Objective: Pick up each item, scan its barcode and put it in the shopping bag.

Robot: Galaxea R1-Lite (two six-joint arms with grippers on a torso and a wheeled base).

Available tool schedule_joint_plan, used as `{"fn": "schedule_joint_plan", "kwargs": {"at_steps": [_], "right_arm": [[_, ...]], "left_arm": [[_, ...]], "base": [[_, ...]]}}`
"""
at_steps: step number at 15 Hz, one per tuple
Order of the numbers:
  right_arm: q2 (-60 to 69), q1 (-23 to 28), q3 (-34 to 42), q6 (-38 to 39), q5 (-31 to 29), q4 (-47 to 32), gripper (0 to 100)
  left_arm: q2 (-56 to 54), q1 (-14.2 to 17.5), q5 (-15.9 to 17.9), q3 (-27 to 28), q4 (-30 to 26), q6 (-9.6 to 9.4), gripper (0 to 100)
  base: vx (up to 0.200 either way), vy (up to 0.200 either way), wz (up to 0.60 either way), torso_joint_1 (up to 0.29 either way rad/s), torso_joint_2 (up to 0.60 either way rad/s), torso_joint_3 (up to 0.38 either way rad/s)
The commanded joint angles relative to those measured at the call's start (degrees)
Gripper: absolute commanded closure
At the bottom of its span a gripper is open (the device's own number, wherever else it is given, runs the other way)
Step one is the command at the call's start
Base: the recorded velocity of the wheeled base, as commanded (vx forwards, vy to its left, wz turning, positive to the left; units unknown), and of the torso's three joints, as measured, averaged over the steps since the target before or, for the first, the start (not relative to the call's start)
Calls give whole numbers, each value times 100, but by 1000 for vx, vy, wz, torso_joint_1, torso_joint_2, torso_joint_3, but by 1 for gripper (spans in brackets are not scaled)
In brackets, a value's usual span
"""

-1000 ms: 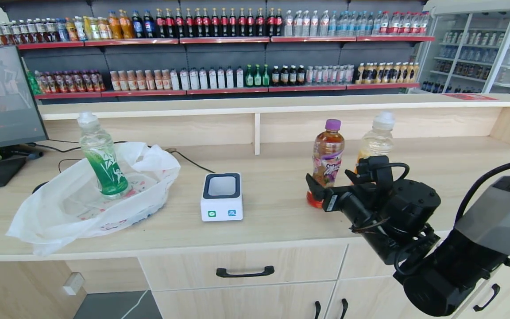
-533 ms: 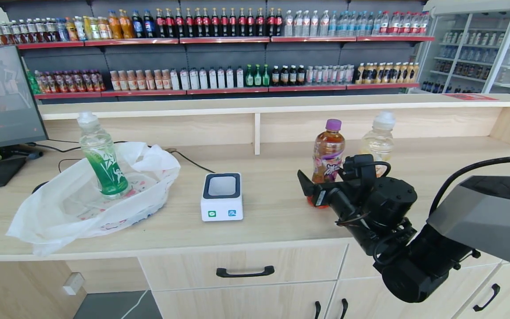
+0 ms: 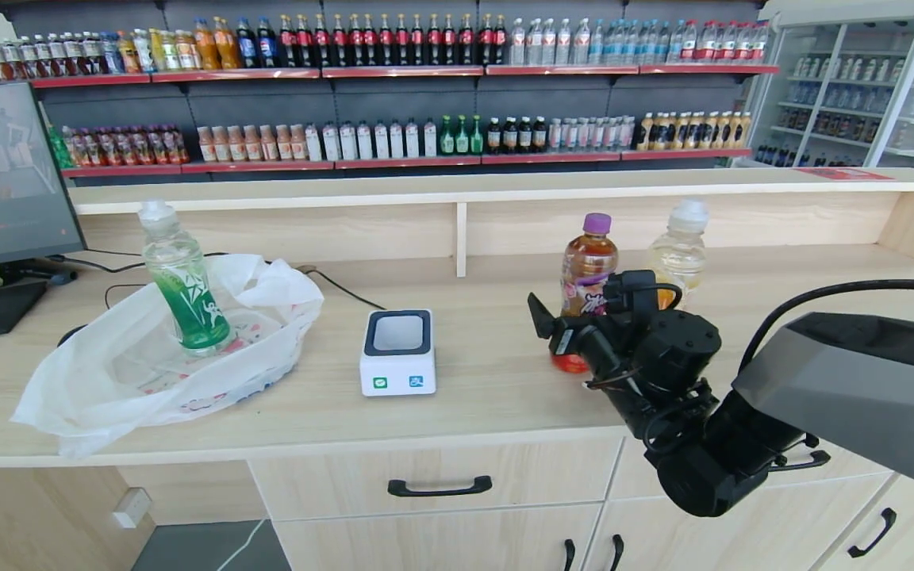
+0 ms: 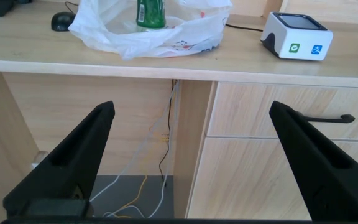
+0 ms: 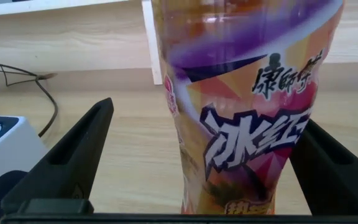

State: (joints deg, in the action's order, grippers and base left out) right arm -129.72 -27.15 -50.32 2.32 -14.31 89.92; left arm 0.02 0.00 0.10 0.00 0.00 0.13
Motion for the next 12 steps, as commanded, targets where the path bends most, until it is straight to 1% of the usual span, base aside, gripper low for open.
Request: {"fn": "schedule_joint_plan", "kwargs": {"at_steps": [1,12], "right_arm": [[-115,34,-65,-3,-1,8,0],[-299,34,-65,41,-1,8,0]], "left_arm": [[-2,0,-1,0,0,4,0],[-2,0,-10,0,44,-13,0]], "base": [[0,0,0,0,0,0],[0,0,0,0,0,0]]}}
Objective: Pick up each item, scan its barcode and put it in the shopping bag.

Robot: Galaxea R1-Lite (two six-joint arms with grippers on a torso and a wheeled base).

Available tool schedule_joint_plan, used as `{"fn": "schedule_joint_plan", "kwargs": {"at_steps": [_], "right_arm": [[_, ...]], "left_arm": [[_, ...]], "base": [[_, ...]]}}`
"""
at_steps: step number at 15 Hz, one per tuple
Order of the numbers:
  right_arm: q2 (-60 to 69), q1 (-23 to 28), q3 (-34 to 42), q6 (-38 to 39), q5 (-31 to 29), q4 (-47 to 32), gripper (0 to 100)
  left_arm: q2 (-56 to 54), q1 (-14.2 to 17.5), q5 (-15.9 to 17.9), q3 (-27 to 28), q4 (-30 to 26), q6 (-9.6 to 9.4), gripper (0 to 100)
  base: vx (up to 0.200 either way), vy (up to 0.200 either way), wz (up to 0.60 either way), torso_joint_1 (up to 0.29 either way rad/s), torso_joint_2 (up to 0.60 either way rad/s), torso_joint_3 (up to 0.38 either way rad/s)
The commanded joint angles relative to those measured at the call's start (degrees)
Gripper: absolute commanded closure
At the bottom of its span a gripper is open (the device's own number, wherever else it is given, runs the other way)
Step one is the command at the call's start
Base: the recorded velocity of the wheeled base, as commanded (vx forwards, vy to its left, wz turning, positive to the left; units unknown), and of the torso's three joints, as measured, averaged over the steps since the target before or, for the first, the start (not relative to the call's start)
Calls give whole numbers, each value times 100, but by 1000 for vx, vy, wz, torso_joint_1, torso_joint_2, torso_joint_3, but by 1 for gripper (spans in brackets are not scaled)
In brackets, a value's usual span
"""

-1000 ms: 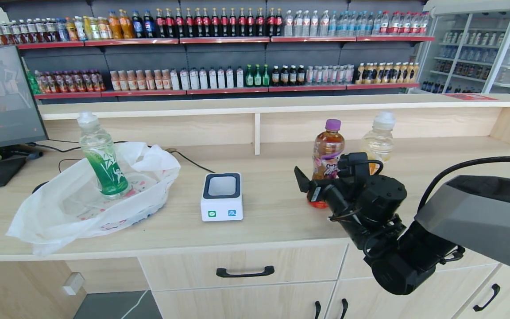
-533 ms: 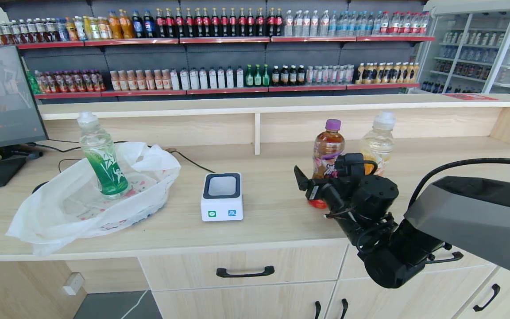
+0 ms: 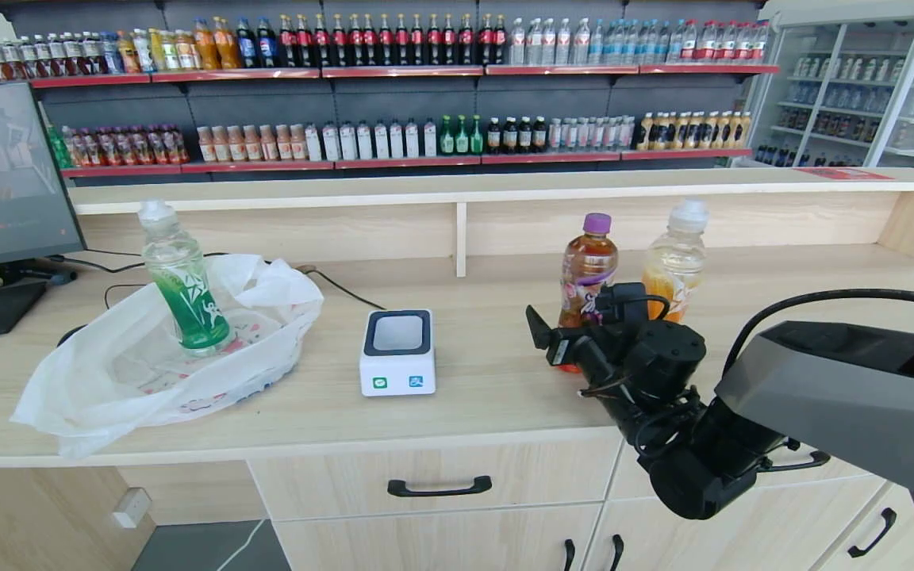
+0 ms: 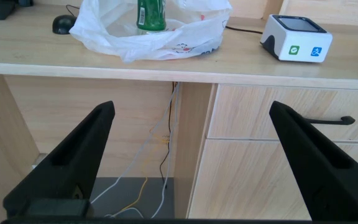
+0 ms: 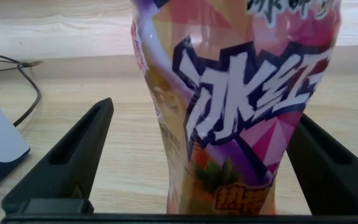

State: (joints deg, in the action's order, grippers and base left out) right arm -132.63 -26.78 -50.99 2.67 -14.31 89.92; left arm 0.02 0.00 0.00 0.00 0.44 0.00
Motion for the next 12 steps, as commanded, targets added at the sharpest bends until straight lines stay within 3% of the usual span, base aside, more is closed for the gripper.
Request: {"fn": "schedule_joint_plan", "kwargs": {"at_steps": [1,12], "right_arm": [[-8,-2,-7,5,-1,8,100],[414,-2,81,5,-1,8,100]], "left_arm": [[-2,0,0,0,0,9,0],[-2,0,9,0,-44,-18,0]], "base": [[0,0,0,0,0,0],[0,0,0,0,0,0]]}}
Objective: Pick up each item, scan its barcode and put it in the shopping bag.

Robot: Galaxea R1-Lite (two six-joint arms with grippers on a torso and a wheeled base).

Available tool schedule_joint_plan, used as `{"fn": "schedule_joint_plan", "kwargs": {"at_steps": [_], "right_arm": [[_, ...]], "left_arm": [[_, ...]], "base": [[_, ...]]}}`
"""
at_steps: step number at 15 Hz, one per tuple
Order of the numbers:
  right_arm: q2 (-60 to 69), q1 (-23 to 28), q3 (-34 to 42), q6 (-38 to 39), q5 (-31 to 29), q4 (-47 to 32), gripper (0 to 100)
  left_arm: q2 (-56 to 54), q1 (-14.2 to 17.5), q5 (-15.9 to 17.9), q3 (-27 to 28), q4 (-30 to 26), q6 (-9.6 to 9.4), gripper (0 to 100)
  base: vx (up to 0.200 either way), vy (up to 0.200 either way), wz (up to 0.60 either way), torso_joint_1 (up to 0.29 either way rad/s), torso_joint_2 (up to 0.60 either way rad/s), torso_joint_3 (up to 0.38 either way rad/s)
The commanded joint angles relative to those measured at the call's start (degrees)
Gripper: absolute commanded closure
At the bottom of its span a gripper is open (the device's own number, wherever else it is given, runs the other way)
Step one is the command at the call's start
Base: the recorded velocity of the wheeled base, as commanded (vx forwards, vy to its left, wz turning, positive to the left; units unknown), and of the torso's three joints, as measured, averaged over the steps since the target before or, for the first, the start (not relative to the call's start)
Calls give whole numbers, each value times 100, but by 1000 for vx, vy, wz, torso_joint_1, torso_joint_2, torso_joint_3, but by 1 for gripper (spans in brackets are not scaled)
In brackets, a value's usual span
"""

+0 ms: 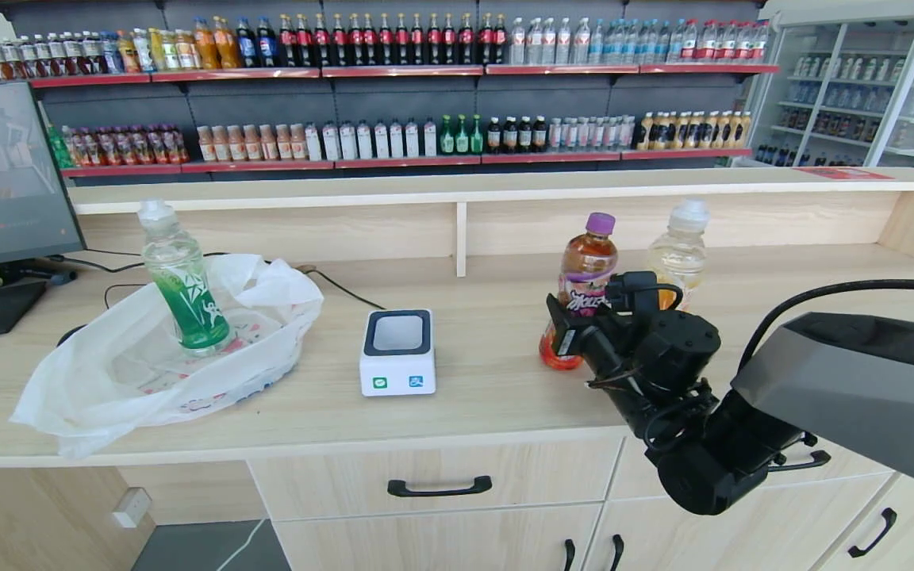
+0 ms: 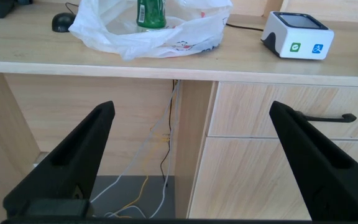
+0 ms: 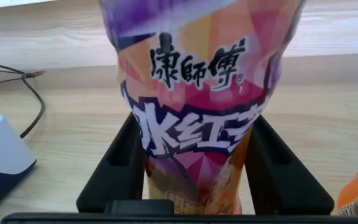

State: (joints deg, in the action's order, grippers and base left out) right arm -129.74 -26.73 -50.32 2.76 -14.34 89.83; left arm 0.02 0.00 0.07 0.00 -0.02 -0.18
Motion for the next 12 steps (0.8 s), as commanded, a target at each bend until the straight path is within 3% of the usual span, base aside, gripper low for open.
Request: {"fn": "schedule_joint_plan", "kwargs": {"at_steps": [1,12], "right_arm": [[151,-7,5,-3,1,17,100],[1259,-148,726,-29,1,17,100]], "left_arm": [[-2,0,1,0,2,1,0],[-2,0,1,0,-6,1,0]], "base": [[0,0,0,0,0,0],[0,0,0,0,0,0]]}}
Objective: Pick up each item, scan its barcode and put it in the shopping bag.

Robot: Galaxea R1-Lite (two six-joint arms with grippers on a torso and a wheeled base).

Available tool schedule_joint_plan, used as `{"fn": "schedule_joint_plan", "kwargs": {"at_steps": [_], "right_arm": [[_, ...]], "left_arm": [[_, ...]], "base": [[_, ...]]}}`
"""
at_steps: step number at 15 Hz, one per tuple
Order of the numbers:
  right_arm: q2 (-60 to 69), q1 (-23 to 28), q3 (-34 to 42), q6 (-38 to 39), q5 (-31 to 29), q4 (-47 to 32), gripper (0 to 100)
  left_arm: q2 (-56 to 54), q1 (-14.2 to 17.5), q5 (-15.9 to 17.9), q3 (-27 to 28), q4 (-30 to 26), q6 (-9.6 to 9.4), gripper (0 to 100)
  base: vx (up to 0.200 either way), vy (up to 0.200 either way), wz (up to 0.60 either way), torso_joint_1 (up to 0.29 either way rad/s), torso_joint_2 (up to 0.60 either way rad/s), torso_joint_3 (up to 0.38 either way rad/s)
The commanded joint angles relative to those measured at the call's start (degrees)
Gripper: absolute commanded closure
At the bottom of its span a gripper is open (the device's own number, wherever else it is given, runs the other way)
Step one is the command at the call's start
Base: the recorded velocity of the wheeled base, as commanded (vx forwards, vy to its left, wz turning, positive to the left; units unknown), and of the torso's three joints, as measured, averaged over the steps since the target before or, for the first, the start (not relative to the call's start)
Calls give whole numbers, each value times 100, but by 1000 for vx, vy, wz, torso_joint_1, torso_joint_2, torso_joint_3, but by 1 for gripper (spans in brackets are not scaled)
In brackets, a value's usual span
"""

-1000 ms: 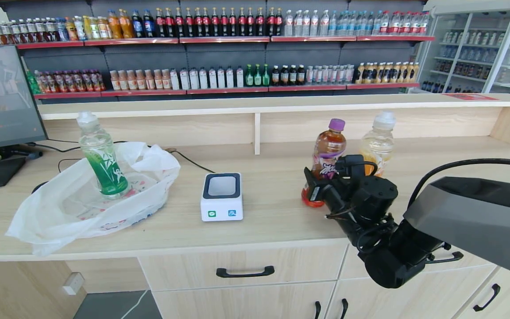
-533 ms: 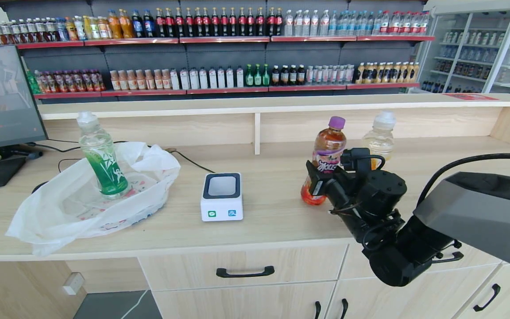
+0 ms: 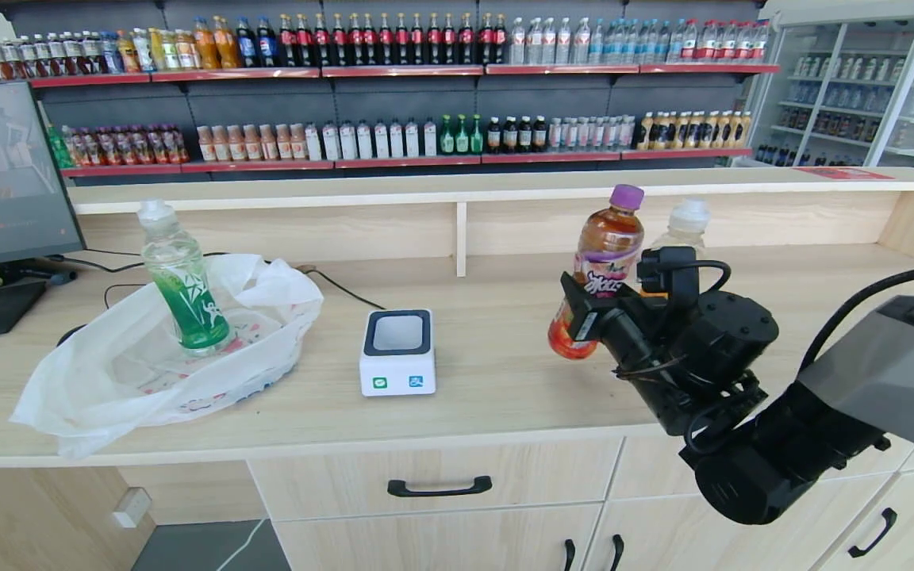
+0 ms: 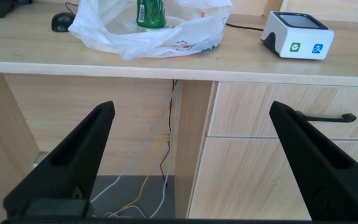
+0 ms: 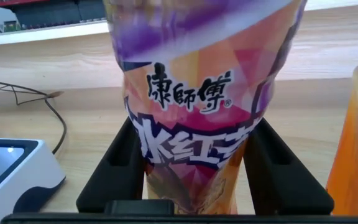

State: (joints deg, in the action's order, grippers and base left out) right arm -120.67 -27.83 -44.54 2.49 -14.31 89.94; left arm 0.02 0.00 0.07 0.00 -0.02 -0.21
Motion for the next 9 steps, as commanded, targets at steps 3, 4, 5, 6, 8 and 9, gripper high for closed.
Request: {"fn": "schedule_joint_plan", "kwargs": {"at_steps": [3,4,5,6,8,9], "right_arm": [[694,-73,368,-11,-1,6,100],[782,-135,455,-11,-1,6,100],[861,-223,517,-3,-1,6,100],[1028,-355,587,-3,-1,6,100],[1266,-451,816,-3,-1,6,100],[1354,-574,948,-3,-1,6,100]], "left_arm": [[-2,0,1,0,2,3,0],[-2,0,1,0,-6,3,0],[-2,0,1,0,-6,3,0],[-2,0,1,0,-6,-6,0],[-2,0,1,0,-6,3,0],[-2,0,1,0,-6,3,0]], "base": [[0,0,0,0,0,0],[0,0,0,0,0,0],[0,0,0,0,0,0],[0,0,0,0,0,0],[0,0,0,0,0,0],[0,0,0,0,0,0]]}}
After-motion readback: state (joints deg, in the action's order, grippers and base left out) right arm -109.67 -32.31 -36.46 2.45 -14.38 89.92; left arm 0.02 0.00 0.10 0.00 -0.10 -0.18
